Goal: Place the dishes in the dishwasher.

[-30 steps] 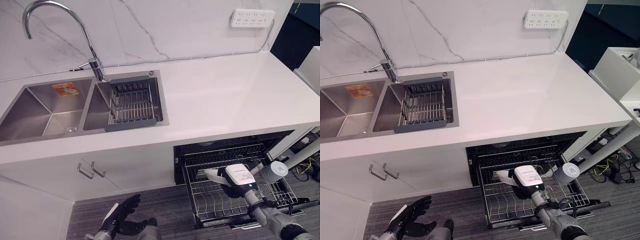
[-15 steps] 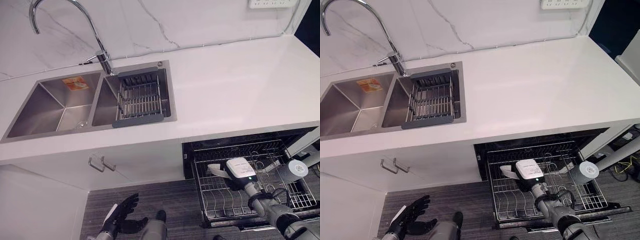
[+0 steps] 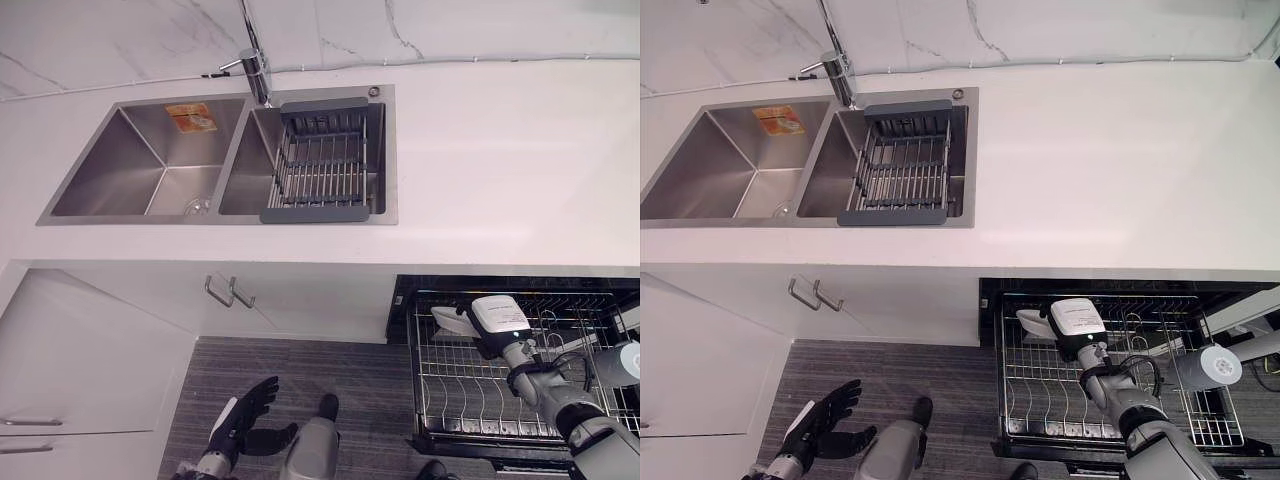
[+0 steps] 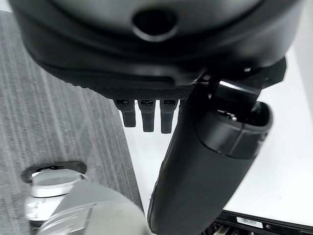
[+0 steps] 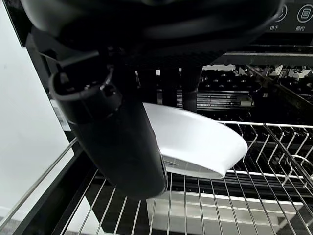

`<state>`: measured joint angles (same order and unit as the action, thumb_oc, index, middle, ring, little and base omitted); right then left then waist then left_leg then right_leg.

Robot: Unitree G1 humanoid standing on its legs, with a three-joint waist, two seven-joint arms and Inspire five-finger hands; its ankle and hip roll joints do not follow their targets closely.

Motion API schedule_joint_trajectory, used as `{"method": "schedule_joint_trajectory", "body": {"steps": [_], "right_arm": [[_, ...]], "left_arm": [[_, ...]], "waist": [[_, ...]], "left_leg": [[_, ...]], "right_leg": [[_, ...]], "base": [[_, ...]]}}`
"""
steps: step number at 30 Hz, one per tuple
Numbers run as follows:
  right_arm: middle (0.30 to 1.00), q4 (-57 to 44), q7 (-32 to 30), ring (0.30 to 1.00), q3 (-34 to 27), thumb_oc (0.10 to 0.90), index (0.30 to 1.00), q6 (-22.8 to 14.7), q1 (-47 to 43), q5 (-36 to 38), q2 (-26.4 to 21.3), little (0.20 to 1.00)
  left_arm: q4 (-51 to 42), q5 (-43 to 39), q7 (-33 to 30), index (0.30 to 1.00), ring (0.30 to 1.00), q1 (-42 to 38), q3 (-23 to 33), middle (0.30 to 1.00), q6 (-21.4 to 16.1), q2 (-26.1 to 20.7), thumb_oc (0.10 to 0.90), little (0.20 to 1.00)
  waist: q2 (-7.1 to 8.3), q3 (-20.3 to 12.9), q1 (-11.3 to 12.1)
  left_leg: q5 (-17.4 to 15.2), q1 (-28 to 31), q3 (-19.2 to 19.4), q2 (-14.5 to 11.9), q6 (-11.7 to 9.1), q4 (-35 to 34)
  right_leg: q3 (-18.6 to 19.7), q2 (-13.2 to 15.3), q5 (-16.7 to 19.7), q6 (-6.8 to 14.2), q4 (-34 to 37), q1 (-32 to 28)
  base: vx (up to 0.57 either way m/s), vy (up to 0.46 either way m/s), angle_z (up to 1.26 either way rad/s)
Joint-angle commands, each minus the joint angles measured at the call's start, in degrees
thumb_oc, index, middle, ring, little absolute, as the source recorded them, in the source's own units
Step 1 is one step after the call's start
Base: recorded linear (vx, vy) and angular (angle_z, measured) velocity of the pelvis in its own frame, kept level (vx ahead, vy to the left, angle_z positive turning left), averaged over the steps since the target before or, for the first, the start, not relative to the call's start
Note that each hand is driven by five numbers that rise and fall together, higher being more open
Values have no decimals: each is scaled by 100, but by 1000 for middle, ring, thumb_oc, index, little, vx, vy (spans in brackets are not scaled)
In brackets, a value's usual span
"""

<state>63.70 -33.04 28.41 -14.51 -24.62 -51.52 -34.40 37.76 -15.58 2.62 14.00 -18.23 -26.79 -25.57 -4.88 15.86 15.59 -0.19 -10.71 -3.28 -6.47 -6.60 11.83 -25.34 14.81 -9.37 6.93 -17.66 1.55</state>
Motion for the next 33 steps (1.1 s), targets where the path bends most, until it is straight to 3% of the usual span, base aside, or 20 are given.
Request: {"method": "schedule_joint_trajectory", "body": {"steps": [1, 10, 17, 21, 27, 33], "right_arm": [[900, -216, -123, 900, -224, 800, 900, 114, -324, 431, -302, 900], [900, -481, 198, 900, -268, 800, 900, -328, -142, 606, -393, 900], [900, -982, 961, 900, -282, 800, 900, -564, 139, 1086, -549, 900], [900, -1720, 1441, 900, -442, 800, 900, -525, 408, 1425, -790, 900], [900, -3159, 2526, 900, -1028, 800, 900, -182, 1014, 2295, -1056, 900], [900, -3971, 3171, 900, -1689, 800, 900, 187, 1363, 3019, -1016, 900]], "left_arm": [[-475, -246, -117, 900, 900, 49, 42, 900, -500, -60, 800, 900], [-526, -261, 52, 900, 900, -72, 132, 900, -398, -182, 800, 900], [-756, -311, 138, 900, 900, -138, 290, 900, -143, -328, 800, 900], [-925, -333, 186, 900, 900, -106, 455, 900, 46, -396, 800, 900], [-1234, -315, 285, 900, 900, 59, 817, 900, 306, -411, 800, 900], [-1293, -247, 295, 900, 900, 130, 997, 900, 421, -350, 800, 900]], "waist": [[112, -228, -61], [225, -191, -237], [319, -151, -422], [371, -142, -548], [463, -142, -822], [521, -159, -1025]], "left_leg": [[-1003, -32, 373, -148, 213, 536], [-1025, 55, 533, -269, 211, 536], [-1041, 116, 684, -379, 204, 536], [-1047, 132, 731, -422, 201, 536], [-1053, 203, 932, -541, 175, 536], [-1062, 284, 1160, -658, 151, 536]], "right_leg": [[11, 8, -433, 91, 47, -65], [177, -41, -405, 128, 47, -22], [354, -61, -376, 164, 47, 57], [468, -90, -360, 175, 47, 117], [573, -99, -317, 197, 47, 181], [625, -75, -277, 226, 47, 237]], "base": [[0, 0, 0], [-5, -2, -6], [-4, 3, -14], [-3, 2, -13], [9, 9, -18], [9, 9, -20]]}}
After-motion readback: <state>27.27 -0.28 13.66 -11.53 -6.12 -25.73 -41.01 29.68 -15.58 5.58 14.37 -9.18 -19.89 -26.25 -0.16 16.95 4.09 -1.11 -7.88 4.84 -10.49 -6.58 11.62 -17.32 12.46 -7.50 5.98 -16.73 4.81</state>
